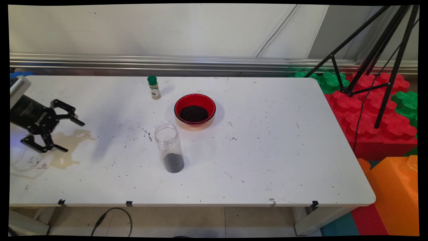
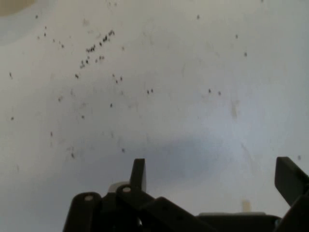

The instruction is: Pick up the black seasoning powder from the table

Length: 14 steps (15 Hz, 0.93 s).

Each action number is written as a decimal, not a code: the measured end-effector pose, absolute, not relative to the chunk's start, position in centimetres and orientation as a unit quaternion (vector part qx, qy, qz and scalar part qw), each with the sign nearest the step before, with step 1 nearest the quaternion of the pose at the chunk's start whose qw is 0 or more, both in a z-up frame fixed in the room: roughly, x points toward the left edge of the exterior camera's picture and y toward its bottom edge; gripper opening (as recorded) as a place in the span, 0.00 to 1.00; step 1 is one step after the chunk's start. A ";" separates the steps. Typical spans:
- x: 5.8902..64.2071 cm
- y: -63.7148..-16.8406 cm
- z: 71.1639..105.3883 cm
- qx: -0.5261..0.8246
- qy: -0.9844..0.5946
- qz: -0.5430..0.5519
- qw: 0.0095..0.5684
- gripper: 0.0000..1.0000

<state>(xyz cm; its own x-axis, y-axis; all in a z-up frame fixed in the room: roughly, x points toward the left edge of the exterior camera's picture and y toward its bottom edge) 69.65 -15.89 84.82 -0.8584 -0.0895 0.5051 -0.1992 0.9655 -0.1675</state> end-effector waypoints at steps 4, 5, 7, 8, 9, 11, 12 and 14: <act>68.5 -16.8 84.1 0.084 -0.953 0.103 0.271 1.00; 68.3 -17.0 84.0 0.085 -0.952 0.102 0.274 1.00; 67.7 -17.4 83.6 0.089 -0.950 0.100 0.283 1.00; 67.4 -17.6 83.3 0.092 -0.948 0.099 0.288 1.00; 67.2 -17.7 83.1 0.093 -0.947 0.098 0.292 1.00; 66.7 -18.1 82.6 0.098 -0.944 0.096 0.300 1.00; 66.4 -18.2 82.3 0.100 -0.942 0.095 0.305 1.00; 65.9 -18.5 81.8 0.103 -0.940 0.093 0.313 1.00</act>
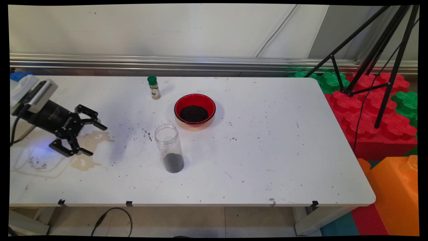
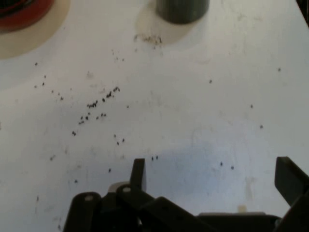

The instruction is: Pick up the black seasoning powder from the table

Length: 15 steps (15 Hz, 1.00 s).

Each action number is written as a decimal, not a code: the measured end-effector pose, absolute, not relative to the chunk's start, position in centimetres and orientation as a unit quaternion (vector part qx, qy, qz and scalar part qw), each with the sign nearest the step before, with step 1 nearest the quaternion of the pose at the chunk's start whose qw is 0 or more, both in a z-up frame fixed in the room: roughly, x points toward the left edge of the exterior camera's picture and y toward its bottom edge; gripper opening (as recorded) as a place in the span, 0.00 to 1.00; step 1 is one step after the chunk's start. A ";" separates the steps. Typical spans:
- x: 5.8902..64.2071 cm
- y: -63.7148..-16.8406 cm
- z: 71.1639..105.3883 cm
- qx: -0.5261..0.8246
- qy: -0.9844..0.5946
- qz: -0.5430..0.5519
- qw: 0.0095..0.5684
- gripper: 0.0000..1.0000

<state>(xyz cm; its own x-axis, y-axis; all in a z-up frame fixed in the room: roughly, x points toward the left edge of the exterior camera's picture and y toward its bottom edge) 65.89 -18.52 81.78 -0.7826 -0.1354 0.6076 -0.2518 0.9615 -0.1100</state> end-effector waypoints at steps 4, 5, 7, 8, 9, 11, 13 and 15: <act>65.0 -19.0 80.7 0.109 -0.934 0.091 0.329 1.00; 64.7 -19.1 80.4 0.111 -0.931 0.091 0.335 1.00; 64.0 -19.4 79.7 0.114 -0.927 0.090 0.347 1.00; 63.8 -19.5 79.5 0.115 -0.925 0.090 0.351 1.00; 63.5 -19.6 79.2 0.117 -0.923 0.090 0.356 1.00; 62.7 -19.8 78.6 0.119 -0.917 0.091 0.371 1.00; 62.1 -20.0 78.2 0.121 -0.912 0.090 0.381 1.00; 61.5 -20.2 77.9 0.122 -0.908 0.090 0.391 1.00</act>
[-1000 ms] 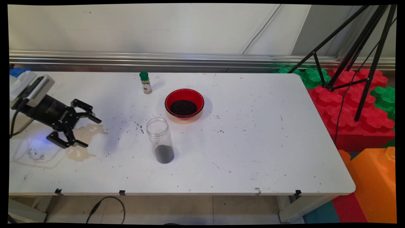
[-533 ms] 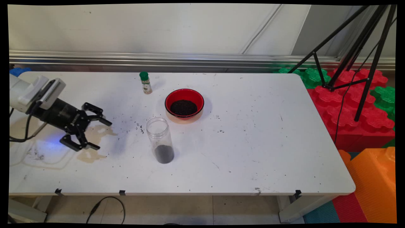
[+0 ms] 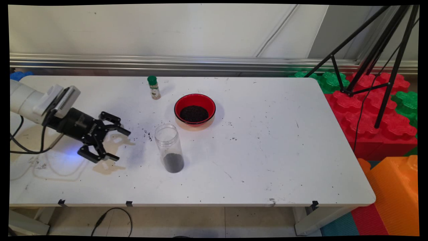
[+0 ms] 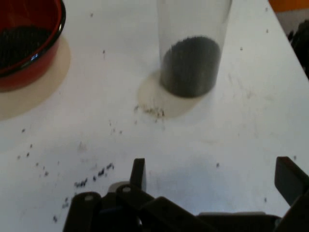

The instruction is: Pick up the black seasoning powder from the table

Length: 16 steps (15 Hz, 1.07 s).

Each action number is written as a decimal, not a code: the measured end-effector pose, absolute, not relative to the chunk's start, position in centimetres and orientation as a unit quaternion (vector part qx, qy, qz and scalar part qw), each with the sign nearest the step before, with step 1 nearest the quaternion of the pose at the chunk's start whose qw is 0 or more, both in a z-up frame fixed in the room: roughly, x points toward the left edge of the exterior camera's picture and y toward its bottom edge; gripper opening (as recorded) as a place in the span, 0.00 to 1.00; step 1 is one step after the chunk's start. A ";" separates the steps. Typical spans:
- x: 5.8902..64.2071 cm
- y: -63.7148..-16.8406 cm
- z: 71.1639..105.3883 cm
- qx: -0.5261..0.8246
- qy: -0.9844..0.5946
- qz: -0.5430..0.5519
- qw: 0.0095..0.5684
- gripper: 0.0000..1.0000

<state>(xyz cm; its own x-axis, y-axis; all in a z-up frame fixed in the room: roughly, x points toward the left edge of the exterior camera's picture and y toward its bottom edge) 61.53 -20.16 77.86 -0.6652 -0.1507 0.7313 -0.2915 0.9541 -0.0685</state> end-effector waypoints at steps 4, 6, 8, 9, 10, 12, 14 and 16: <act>60.4 -20.6 77.2 0.123 -0.900 0.090 0.409 1.00; 59.7 -20.9 76.8 0.122 -0.895 0.092 0.420 1.00; 59.0 -21.1 76.3 0.121 -0.890 0.093 0.431 1.00; 58.8 -21.1 76.2 0.121 -0.888 0.094 0.434 1.00; 58.4 -21.2 76.0 0.121 -0.886 0.094 0.438 1.00; 57.9 -21.3 75.8 0.121 -0.882 0.095 0.446 1.00; 57.3 -21.5 75.5 0.121 -0.878 0.096 0.453 1.00; 56.8 -21.7 75.3 0.122 -0.875 0.097 0.459 1.00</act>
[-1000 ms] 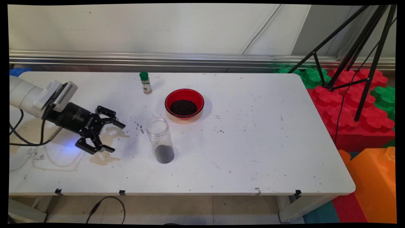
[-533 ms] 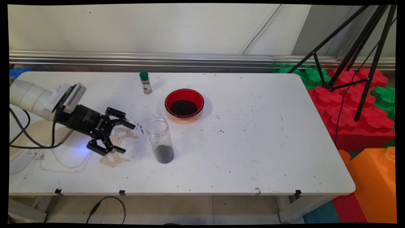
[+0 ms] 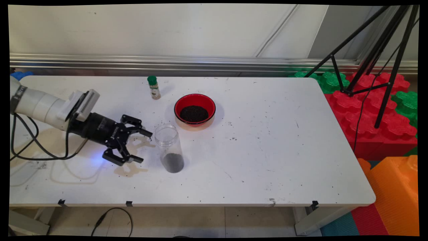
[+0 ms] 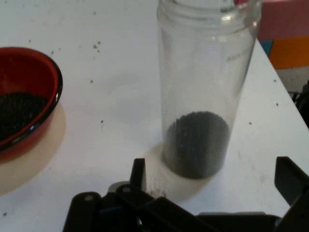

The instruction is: Pick up the black seasoning powder from the table

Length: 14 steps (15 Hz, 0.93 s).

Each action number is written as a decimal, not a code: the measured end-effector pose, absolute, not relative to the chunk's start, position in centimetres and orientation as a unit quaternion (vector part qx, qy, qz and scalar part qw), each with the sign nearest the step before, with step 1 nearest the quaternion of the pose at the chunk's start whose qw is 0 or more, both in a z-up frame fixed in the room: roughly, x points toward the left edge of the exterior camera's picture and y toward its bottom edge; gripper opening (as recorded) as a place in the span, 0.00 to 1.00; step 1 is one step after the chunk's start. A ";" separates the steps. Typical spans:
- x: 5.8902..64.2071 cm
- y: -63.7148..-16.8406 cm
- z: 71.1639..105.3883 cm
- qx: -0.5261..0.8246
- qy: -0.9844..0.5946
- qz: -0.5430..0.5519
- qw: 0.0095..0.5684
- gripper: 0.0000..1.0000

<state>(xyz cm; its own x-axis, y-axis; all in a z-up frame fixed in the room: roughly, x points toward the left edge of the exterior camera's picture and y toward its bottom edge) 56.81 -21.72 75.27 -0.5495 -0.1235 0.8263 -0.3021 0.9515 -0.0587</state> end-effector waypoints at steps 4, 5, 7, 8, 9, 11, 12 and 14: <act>55.8 -22.1 74.9 0.123 -0.868 0.098 0.471 1.00; 55.5 -22.2 74.8 0.124 -0.867 0.097 0.474 1.00; 54.9 -22.4 74.5 0.125 -0.863 0.097 0.480 1.00; 54.7 -22.4 74.4 0.125 -0.862 0.096 0.482 1.00; 54.5 -22.5 74.4 0.125 -0.861 0.096 0.484 1.00; 53.9 -22.7 74.1 0.126 -0.858 0.096 0.488 1.00; 53.6 -22.8 73.9 0.126 -0.857 0.096 0.490 1.00; 53.3 -23.0 73.7 0.126 -0.856 0.096 0.493 1.00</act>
